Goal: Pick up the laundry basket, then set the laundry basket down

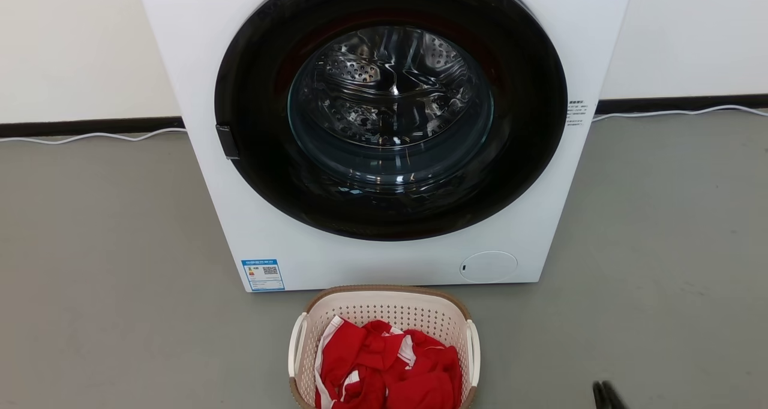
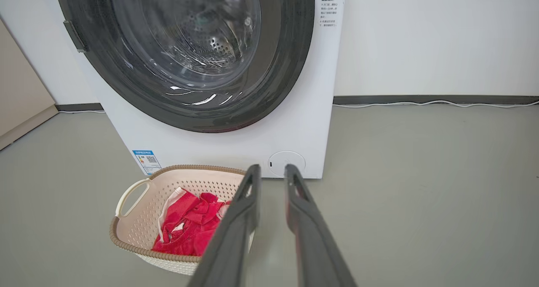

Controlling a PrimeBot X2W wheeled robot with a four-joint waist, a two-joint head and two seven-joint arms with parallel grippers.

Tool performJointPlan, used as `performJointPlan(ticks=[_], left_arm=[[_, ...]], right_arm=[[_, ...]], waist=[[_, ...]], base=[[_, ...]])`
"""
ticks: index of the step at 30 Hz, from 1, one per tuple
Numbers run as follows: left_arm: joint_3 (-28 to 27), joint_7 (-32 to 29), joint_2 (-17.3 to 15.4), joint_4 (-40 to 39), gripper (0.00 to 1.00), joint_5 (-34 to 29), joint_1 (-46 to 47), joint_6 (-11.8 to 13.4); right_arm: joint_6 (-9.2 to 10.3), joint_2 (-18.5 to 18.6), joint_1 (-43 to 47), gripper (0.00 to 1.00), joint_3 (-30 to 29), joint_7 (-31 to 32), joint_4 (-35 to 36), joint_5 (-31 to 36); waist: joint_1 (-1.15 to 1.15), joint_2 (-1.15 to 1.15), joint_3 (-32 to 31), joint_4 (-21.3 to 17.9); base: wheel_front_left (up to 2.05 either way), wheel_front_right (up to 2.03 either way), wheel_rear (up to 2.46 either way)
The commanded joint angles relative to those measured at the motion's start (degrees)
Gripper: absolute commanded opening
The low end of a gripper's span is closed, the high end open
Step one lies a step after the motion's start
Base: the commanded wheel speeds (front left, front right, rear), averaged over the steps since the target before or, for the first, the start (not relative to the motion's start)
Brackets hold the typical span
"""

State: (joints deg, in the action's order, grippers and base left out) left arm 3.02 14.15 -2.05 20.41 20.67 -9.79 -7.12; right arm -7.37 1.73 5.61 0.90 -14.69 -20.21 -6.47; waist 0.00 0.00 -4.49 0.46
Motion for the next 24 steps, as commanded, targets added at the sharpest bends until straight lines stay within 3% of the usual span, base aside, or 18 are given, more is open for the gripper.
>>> performJointPlan(ticks=[1, 8, 12, 24], left_arm=[[0.0, 0.0, 0.1, 0.4, 0.00, 0.1, 0.0, 0.0], [-0.6, -1.2, 0.1, 0.0, 0.00, 4.0, 0.9, 0.0], [-0.8, -1.8, 0.1, -0.2, 0.00, 6.3, 1.4, 0.0], [-1.8, -3.8, 0.0, -0.8, 0.00, 13.2, 3.0, -0.1]], right_arm=[[0.00, -0.1, 0.2, 0.00, 0.0, 0.0, -0.4, -0.1], [-0.01, 0.0, -0.5, 0.00, -0.5, 1.3, -0.1, -4.8], [-0.01, 0.0, -0.8, 0.00, -0.6, 1.9, 0.2, -7.6], [-0.02, 0.1, -2.0, 0.00, -1.3, 3.9, 0.8, -15.8]], waist=[[0.00, 0.00, 0.0, 0.0], [0.13, 0.00, 0.1, 0.0], [0.01, 0.00, 0.4, 0.0], [0.00, 0.00, 0.9, -0.1]], base=[[0.00, 0.00, 0.00], [0.00, 0.00, 0.00], [0.00, 0.00, 0.00], [0.00, 0.00, 0.00]])
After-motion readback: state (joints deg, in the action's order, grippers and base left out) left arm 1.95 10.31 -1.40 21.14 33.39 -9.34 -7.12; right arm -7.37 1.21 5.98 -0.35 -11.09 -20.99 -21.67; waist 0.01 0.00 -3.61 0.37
